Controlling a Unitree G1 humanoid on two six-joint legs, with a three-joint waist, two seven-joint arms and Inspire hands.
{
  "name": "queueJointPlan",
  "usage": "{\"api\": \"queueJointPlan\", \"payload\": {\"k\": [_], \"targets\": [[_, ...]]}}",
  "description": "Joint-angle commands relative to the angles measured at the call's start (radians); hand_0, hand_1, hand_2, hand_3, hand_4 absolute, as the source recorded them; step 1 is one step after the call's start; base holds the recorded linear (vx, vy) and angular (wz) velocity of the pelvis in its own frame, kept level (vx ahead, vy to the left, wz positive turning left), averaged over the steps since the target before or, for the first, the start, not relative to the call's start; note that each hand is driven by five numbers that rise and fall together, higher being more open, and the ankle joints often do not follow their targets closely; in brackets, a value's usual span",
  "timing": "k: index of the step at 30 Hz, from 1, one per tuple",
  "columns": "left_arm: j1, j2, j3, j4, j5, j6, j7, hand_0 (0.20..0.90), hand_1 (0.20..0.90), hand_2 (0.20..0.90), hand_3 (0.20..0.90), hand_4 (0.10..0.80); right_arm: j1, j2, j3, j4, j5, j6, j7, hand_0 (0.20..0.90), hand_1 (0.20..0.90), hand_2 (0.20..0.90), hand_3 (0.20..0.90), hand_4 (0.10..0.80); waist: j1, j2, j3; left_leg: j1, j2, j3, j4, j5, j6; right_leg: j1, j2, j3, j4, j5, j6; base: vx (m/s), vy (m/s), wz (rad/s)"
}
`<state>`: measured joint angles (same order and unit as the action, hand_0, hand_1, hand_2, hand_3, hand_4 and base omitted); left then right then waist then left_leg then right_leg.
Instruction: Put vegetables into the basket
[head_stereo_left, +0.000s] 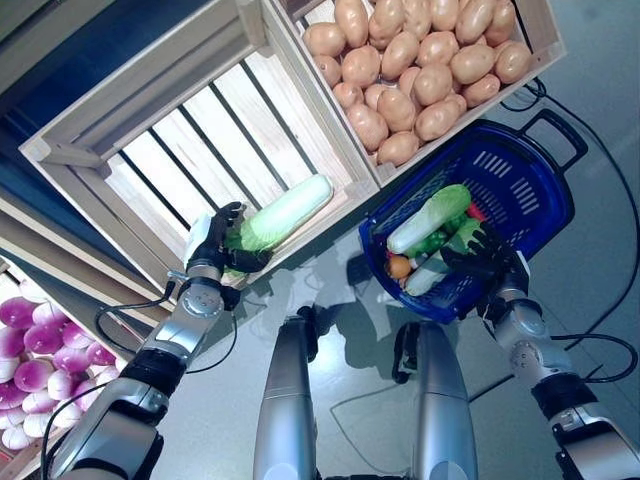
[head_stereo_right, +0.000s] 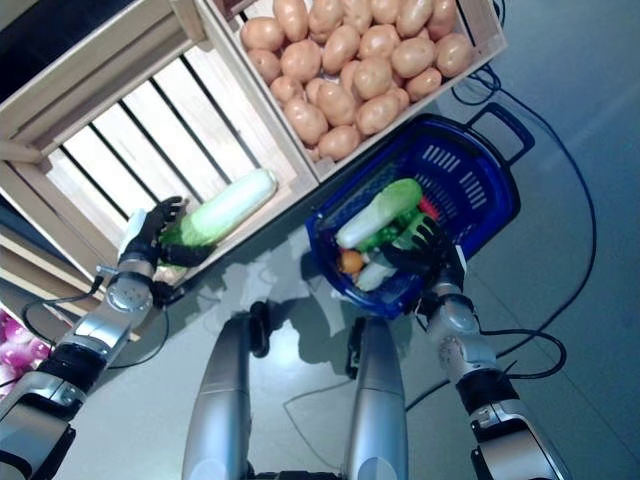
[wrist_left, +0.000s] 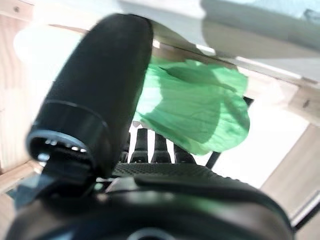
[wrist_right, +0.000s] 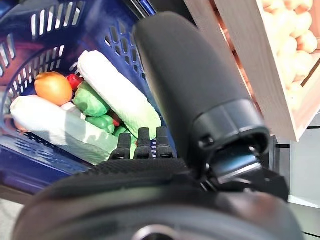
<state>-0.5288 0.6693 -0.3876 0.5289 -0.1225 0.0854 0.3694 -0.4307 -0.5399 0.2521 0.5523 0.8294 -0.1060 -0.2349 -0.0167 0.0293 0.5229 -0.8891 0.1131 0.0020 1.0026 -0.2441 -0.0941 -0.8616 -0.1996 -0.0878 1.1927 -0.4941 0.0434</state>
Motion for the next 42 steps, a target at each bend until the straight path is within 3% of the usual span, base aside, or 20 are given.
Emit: {"api": "queueJointPlan", "payload": {"k": [1, 7, 17, 27, 35, 42], "targets": [[-0.085, 0.026, 0.010, 0.021, 0.102, -0.006, 0.172, 0.900, 0.900, 0.900, 0.900, 0.800, -0.045, -0.039, -0.014, -0.092, -0.042, -0.073, 0.005, 0.900, 0.900, 0.900, 0.900, 0.800, -0.001, -0.020, -0.003, 0.071, 0.001, 0.065, 0.031, -0.120, 0.075, 0.028, -0.004, 0.014, -0.107, 0.126, -0.017, 0.000, 0.000, 0.00], [-0.101, -0.007, 0.010, 0.094, 0.146, 0.015, 0.316, 0.900, 0.900, 0.900, 0.900, 0.800, -0.048, -0.026, -0.013, -0.108, -0.054, -0.089, 0.004, 0.900, 0.900, 0.900, 0.900, 0.800, -0.006, -0.029, -0.003, 0.055, -0.002, 0.057, 0.047, -0.122, 0.071, 0.015, -0.003, 0.012, -0.096, 0.123, -0.016, 0.000, 0.000, 0.00], [-0.134, -0.042, -0.003, 0.170, 0.250, 0.046, 0.420, 0.900, 0.900, 0.900, 0.900, 0.800, -0.055, 0.001, -0.011, -0.116, -0.070, -0.087, -0.006, 0.900, 0.900, 0.900, 0.900, 0.800, -0.013, -0.037, -0.003, 0.031, -0.002, 0.049, 0.076, -0.129, 0.065, -0.006, -0.005, 0.016, -0.073, 0.118, -0.013, 0.000, 0.000, 0.00], [-0.205, -0.019, -0.099, 0.221, 0.481, 0.072, 0.405, 0.900, 0.900, 0.900, 0.900, 0.800, -0.066, 0.000, -0.006, -0.130, -0.070, -0.090, 0.000, 0.900, 0.900, 0.900, 0.900, 0.800, -0.026, -0.042, -0.003, 0.001, 0.005, 0.050, 0.095, -0.128, 0.059, -0.038, -0.005, 0.020, -0.049, 0.118, -0.006, 0.000, 0.000, 0.00], [-0.231, 0.000, -0.156, 0.233, 0.575, 0.067, 0.382, 0.900, 0.900, 0.900, 0.900, 0.800, -0.059, 0.012, -0.002, -0.142, -0.083, -0.100, -0.005, 0.900, 0.900, 0.900, 0.900, 0.800, -0.034, -0.039, -0.003, -0.004, 0.011, 0.053, 0.083, -0.124, 0.062, -0.041, -0.005, 0.026, -0.065, 0.127, -0.003, 0.000, 0.000, 0.00], [-0.241, 0.011, -0.180, 0.247, 0.544, 0.087, 0.375, 0.900, 0.900, 0.900, 0.900, 0.800, -0.061, 0.006, -0.008, -0.154, -0.092, -0.089, -0.004, 0.900, 0.900, 0.900, 0.900, 0.800, -0.041, -0.037, -0.003, -0.013, 0.014, 0.054, 0.088, -0.126, 0.061, -0.050, -0.006, 0.032, -0.066, 0.134, 0.001, 0.001, 0.020, -0.01]]}}
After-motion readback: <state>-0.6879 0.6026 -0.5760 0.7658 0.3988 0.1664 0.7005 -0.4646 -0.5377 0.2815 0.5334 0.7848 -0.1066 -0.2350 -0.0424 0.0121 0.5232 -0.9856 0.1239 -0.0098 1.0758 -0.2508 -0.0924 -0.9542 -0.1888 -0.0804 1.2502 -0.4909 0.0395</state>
